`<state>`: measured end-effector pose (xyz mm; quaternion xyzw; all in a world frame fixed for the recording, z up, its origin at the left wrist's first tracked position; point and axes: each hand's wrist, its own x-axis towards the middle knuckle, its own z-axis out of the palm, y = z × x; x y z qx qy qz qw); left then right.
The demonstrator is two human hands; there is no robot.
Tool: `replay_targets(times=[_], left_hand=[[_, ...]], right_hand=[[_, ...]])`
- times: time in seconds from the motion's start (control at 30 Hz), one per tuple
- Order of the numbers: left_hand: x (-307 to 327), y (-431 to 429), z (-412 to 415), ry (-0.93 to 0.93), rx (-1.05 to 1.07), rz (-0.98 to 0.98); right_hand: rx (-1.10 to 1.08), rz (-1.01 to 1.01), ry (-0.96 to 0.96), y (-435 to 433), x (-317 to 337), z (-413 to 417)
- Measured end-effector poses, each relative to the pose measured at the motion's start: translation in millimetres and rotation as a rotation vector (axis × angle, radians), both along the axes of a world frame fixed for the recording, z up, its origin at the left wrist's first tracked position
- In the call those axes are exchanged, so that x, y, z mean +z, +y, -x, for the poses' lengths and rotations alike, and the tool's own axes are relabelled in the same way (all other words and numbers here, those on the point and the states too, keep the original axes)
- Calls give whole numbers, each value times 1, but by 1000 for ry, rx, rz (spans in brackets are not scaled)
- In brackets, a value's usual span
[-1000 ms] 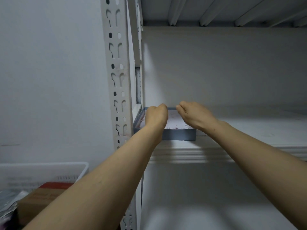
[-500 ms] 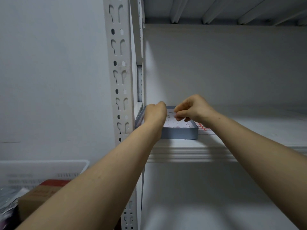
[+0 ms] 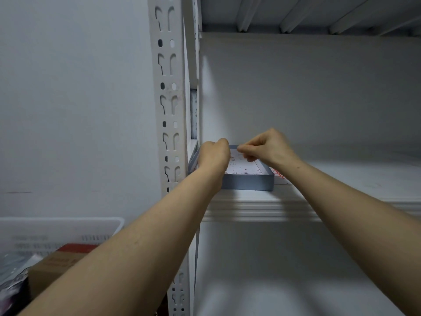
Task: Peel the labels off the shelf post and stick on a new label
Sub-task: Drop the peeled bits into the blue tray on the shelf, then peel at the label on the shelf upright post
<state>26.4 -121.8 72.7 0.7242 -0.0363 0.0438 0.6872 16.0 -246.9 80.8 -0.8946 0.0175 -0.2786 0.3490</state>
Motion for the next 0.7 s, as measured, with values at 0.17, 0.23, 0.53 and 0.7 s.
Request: replay_targets(times=[0.17, 0.23, 0.53, 0.7], left_hand=[[-9, 5, 21, -310, -23, -129], [-22, 10, 29, -532, 14, -192], [-73, 69, 36, -551, 437, 75], [-85, 100, 22, -132, 258, 273]], right_hand=[[18, 144, 48, 6, -5, 6], [4, 100, -19, 11, -8, 12], [195, -28, -310, 70, -46, 39], [238, -294, -31, 95, -65, 41]])
